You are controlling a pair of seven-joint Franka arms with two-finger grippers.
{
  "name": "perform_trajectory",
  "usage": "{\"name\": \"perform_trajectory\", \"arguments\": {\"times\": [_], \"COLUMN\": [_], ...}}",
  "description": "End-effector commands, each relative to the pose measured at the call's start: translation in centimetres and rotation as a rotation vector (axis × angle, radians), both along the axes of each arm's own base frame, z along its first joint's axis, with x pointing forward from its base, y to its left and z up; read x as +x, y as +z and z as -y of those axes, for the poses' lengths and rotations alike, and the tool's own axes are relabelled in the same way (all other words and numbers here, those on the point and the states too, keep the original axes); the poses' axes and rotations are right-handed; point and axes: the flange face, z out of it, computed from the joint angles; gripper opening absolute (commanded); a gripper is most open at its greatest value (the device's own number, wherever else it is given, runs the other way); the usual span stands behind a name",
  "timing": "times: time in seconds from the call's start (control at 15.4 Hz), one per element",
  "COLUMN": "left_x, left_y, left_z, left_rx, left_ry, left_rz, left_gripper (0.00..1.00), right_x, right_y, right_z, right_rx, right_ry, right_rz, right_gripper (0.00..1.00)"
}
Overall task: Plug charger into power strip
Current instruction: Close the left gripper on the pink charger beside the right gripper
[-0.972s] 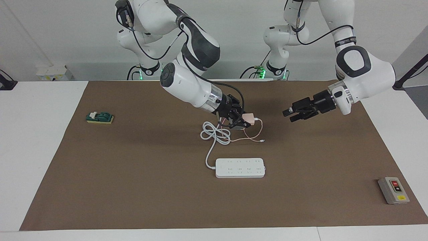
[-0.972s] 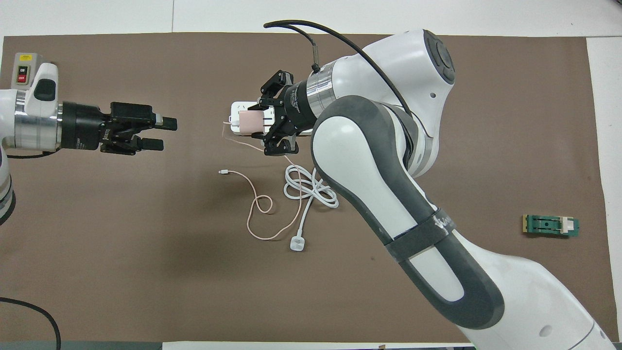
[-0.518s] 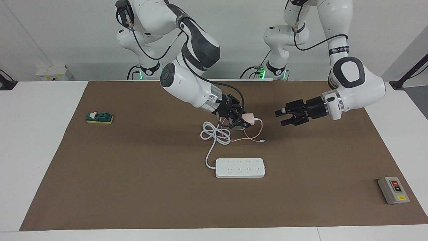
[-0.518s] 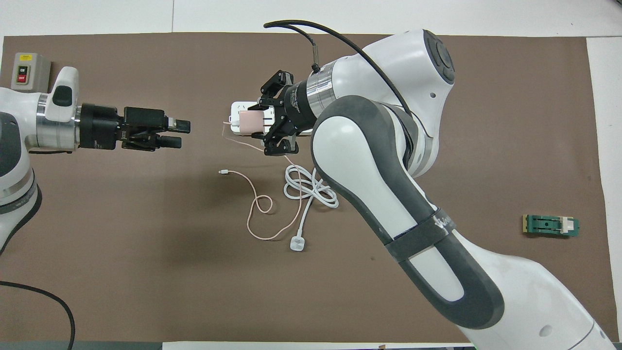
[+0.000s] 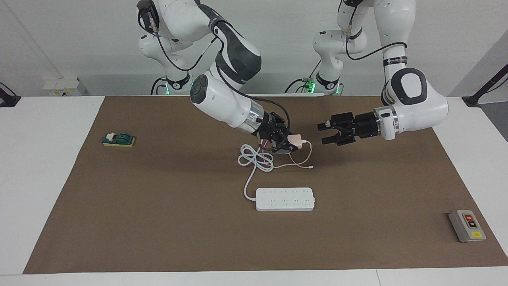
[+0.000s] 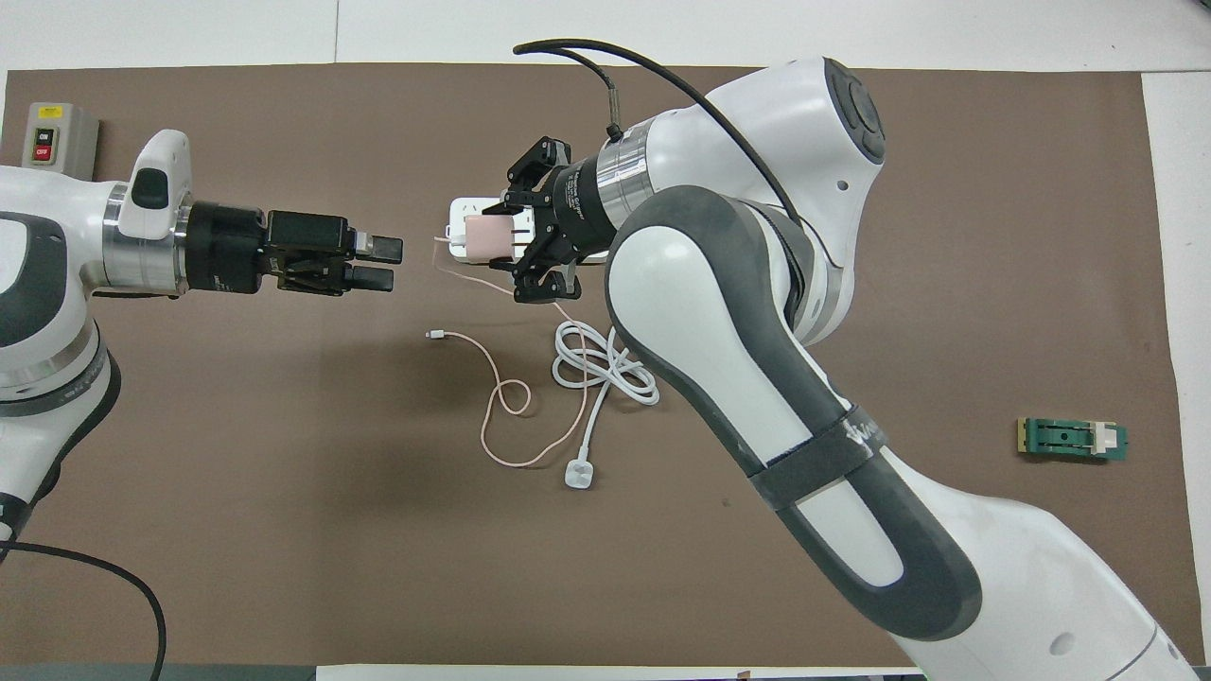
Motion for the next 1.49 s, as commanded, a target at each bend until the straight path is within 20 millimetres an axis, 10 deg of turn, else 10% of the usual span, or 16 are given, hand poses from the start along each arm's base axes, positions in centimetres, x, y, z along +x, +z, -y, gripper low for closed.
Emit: {"name": "perform_trajectory", "arguments": {"times": [0.0, 0.26, 1.43], "left_x": [-0.9, -2.4, -1.3], "left_y": [-1.1, -3.3, -1.7], "left_z": [1.0, 4.0, 7.8], "left_rx": [-0.002, -0.127, -0.192], "left_ry": [0.03, 0.063, 0.117], "left_rz": [0.024, 0.04, 0.031], "left_gripper": [1.0, 1.0, 1.0], "right_x": [0.1, 0.1, -0.1], "right_y": [0.2, 0.2, 0.3], "right_z": [-0.3, -0.3, -0.7], "right_rx": [0.017, 0.017, 0.032], "right_ry": [-0.016, -0.016, -0.017], "right_rz": [-0.026, -0.026, -0.034], "right_gripper": [0.0, 0.0, 0.0]}}
